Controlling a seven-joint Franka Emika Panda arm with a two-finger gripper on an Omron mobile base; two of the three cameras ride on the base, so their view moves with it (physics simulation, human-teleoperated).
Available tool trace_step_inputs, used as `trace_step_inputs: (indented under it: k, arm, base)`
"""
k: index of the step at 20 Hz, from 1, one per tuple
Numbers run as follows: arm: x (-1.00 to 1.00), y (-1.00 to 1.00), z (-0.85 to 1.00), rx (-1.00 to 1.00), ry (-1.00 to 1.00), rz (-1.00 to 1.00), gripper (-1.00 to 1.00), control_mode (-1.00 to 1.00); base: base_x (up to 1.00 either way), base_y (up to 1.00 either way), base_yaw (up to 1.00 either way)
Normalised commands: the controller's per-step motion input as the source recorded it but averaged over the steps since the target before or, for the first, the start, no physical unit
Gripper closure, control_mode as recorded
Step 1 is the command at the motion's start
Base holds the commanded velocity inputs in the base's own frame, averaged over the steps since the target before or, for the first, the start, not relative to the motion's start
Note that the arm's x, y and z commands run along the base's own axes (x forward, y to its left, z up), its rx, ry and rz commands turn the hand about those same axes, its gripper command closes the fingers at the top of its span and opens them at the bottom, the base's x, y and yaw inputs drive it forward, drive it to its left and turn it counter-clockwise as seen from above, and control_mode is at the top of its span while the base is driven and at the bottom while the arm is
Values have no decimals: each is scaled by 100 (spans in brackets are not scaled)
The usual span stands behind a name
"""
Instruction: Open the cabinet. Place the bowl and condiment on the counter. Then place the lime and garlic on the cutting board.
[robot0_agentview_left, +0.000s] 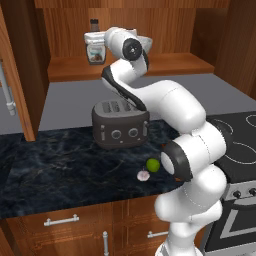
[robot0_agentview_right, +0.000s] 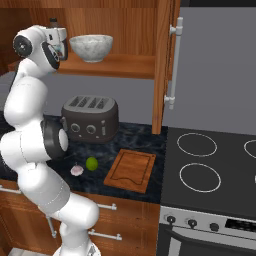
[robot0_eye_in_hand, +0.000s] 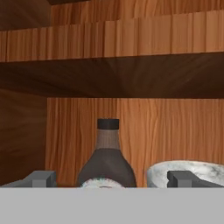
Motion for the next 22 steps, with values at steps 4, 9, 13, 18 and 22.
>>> trace_step_inputs:
  k: [4, 9, 13, 18, 22]
  arm:
    - [32, 12, 0, 0, 0, 0, -100, -100]
    - [29, 12, 0, 0, 0, 0, -100, -100]
    - [28, 10, 0, 0, 0, 0, -100, -100]
    - [24, 6, 0, 0, 0, 0, -100, -100]
    - [12, 0, 0, 0, 0, 0, -100, -100]
  base:
    - [0, 0, 0]
    - [0, 0, 0]
    - [0, 0, 0]
    - [0, 0, 0]
    - [0, 0, 0]
